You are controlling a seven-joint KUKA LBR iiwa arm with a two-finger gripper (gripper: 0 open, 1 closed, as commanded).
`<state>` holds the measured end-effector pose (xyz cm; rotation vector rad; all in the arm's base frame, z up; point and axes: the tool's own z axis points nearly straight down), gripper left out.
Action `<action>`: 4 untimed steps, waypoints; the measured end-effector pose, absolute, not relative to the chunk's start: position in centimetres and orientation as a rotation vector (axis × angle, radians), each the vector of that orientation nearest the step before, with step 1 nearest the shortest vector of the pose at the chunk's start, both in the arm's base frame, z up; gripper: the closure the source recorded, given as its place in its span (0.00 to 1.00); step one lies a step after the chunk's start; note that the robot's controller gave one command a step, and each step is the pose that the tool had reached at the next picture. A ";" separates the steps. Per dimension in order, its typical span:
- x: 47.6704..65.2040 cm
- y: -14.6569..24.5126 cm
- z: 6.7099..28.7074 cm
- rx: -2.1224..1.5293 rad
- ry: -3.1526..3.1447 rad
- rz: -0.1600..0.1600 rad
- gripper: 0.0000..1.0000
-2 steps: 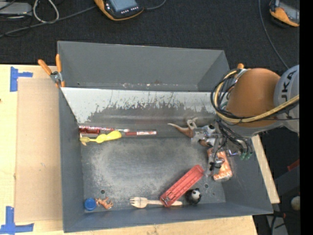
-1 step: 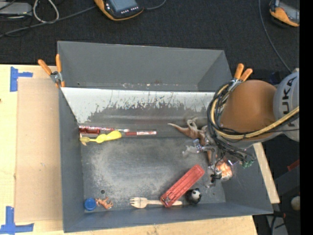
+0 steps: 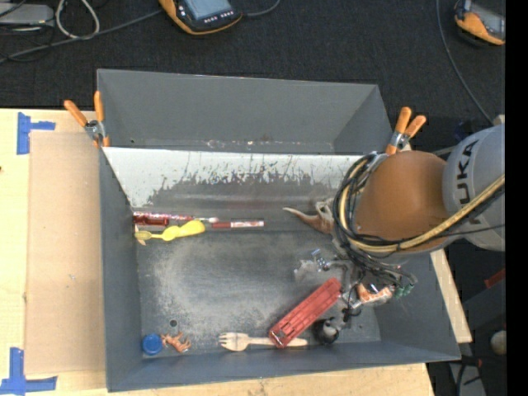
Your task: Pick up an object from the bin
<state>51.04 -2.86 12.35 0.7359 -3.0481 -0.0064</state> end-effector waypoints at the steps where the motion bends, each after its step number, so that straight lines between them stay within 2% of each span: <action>1: 51.3 -3.0 7.7 0.980 -2.970 -0.001 0.00; 2: 51.7 -2.7 7.3 0.880 -3.022 -0.001 1.00; 4: 51.7 -2.6 7.8 0.883 -3.023 -0.001 1.00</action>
Offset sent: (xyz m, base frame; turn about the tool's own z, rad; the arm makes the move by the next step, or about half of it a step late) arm 0.0028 0.0016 -0.0535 -0.0934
